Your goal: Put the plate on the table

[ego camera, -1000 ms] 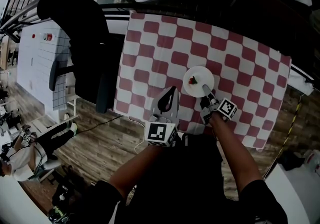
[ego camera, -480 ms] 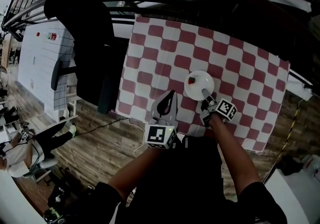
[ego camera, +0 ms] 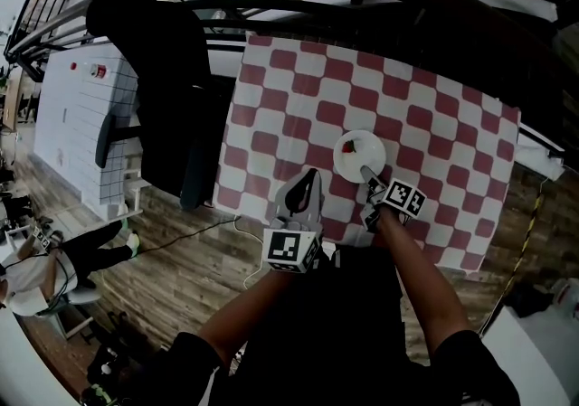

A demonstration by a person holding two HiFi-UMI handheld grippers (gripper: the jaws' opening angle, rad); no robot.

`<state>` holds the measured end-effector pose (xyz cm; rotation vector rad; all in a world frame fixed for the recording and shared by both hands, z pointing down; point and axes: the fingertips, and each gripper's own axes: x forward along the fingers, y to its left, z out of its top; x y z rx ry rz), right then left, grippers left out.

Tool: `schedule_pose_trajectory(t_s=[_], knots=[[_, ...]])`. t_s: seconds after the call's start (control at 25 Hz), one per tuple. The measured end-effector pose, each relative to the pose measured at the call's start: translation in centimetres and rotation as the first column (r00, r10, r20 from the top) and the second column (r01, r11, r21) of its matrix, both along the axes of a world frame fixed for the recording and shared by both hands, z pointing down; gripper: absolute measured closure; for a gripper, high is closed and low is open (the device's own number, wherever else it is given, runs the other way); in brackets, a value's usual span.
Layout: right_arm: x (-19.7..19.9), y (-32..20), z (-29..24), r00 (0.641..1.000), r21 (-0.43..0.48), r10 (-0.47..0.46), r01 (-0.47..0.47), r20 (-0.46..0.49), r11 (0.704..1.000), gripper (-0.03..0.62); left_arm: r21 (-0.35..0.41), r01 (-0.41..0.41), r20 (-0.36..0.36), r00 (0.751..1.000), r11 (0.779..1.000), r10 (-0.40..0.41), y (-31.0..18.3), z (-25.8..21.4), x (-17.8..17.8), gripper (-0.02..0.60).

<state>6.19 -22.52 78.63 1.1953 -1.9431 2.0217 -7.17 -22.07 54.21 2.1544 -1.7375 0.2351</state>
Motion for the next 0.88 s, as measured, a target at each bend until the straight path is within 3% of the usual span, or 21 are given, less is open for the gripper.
schedule_pose_trajectory(t_s=[0.16, 0.52, 0.88], knots=[[0.6, 0.7, 0.0, 0.998, 0.01, 0.004, -0.003, -0.069, 1.0, 0.421, 0.008, -0.005, -0.001, 1.0, 1.0, 0.005, 0.6, -0.4, -0.2, 0.574], [2.1, 3.4, -1.9, 0.992, 0.032, 0.064, -0.061, -0.107, 0.998, 0.405, 0.023, -0.01, -0.036, 0.999, 1.0, 0.011, 2.6, -1.4, -1.3, 0.574], [0.4, 6.1, -8.7, 0.994, 0.13, 0.101, -0.094, -0.049, 0.987, 0.407, 0.041, -0.082, -0.042, 0.996, 0.996, 0.084, 5.2, -2.2, -0.9, 0.574]])
